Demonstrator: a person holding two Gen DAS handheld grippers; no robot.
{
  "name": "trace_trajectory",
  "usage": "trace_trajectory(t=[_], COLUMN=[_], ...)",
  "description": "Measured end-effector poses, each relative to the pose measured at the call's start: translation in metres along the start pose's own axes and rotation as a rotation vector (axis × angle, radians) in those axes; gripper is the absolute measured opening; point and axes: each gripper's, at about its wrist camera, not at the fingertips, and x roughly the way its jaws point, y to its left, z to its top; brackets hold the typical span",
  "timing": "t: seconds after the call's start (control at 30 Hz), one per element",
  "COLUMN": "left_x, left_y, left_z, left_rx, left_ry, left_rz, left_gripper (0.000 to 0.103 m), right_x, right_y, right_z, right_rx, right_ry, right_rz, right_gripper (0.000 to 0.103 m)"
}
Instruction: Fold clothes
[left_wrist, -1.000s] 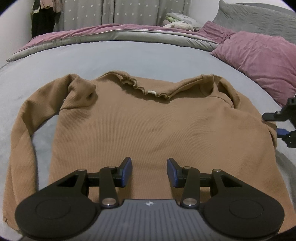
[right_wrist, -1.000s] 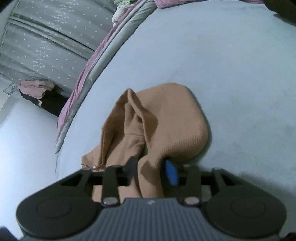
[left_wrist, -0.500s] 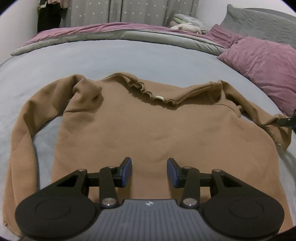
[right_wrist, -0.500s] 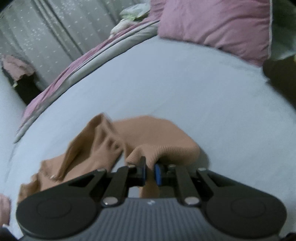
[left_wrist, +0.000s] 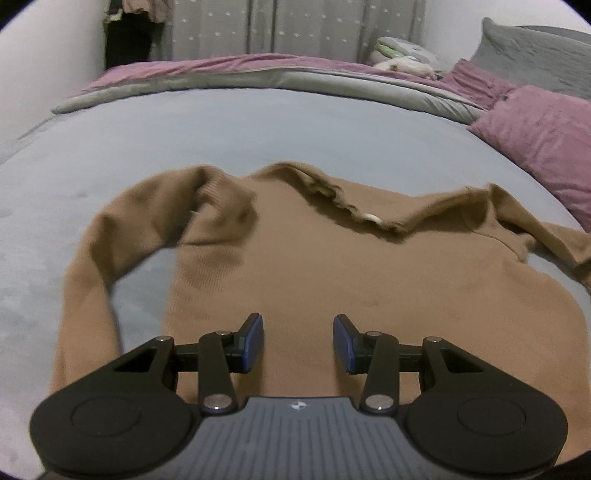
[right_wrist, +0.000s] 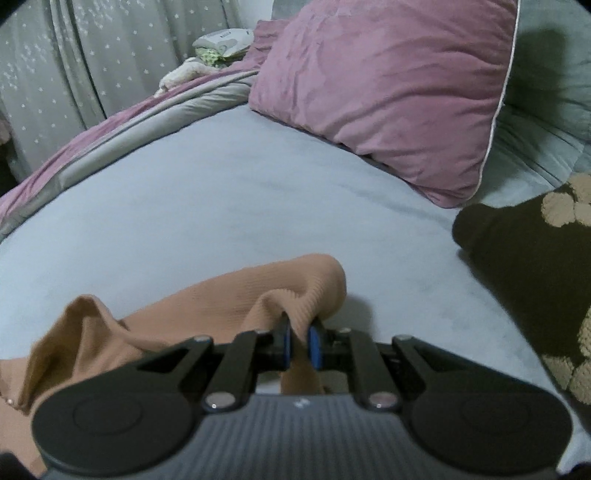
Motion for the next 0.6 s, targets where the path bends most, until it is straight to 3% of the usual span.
trace_trajectory(t=[0.3,0.37,0.6], left_x=[-0.001,-0.003,-0.01], left_y=[0.037,0.045,0.071], left_z=[0.013,0.016,0.018], left_rx=[-0.082,-0.1,-0.159], left_ry=[-0.038,-0.053,-0.067], left_rz=[0.127,0.158,0.218], left_gripper=[0.043,0.051,0.055], right_x=[-0.018,-0.027,-0.051], right_y=[0.014,0.019,0.04], right_z=[-0.005,-0.007,-0.019], right_rx=[-0.04,-0.048,-0.065], right_ry=[-0.028,-0.033,-0.01], right_rz=[0.059,0.084,0.186], right_gripper=[0.044,0.047,0.058])
